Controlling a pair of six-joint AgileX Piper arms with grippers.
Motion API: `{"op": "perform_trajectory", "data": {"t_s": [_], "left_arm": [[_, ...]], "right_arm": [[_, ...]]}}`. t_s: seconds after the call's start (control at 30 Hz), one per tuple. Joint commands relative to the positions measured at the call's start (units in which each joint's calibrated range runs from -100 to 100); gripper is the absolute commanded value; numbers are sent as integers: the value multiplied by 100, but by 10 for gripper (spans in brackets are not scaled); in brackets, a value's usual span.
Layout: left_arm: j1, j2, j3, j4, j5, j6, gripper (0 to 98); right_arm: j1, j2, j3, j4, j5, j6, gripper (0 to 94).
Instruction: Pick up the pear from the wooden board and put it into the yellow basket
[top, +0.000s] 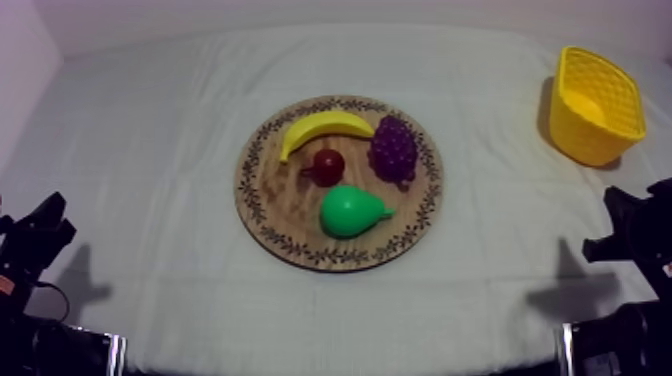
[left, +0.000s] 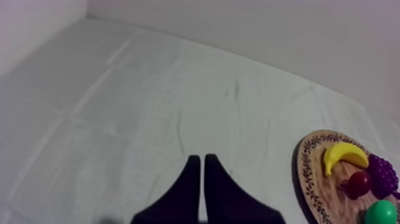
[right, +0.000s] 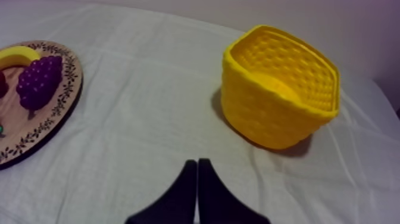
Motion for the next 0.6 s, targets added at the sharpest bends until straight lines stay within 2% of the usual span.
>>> {"op": "perform_trajectory", "data": {"t_s": [0.0, 0.23, 0.57], "left_arm": [[0, -2, -5, -1, 1, 1, 1], [0, -2, -5, -1, 1, 1, 1], [0, -2, -5, -1, 1, 1, 1]], "right_arm": [[19, -3, 1, 0, 0, -564, 6], [25, -3, 1, 0, 0, -555, 6], [27, -3, 1, 0, 47, -780, 5]]}}
